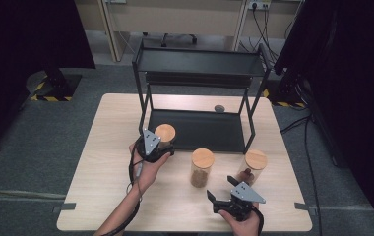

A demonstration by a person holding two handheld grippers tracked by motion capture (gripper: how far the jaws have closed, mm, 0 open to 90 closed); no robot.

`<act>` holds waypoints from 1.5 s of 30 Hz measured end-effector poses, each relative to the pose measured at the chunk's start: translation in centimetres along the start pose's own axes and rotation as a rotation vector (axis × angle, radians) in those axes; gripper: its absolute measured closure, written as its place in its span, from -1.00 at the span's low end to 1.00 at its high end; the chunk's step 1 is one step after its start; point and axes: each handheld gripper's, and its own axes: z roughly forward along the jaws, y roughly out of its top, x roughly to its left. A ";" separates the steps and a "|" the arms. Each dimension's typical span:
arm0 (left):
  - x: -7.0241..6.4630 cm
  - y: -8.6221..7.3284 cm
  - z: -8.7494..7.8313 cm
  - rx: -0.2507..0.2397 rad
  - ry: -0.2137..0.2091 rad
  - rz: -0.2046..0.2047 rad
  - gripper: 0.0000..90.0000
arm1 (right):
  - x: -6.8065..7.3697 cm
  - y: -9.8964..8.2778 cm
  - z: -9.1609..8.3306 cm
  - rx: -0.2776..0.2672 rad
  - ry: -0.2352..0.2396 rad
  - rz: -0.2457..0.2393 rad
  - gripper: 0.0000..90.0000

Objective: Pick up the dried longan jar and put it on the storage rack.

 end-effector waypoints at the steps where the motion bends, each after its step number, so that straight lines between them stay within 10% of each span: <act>1: 0.0 0.0 0.1 0.000 0.001 0.002 -0.48 | 0.0 0.0 0.0 0.000 0.000 -0.001 -0.86; 45: 0.1 0.8 4.2 0.001 0.054 -0.009 -0.48 | 0.0 0.0 0.0 -0.001 0.006 0.001 -0.86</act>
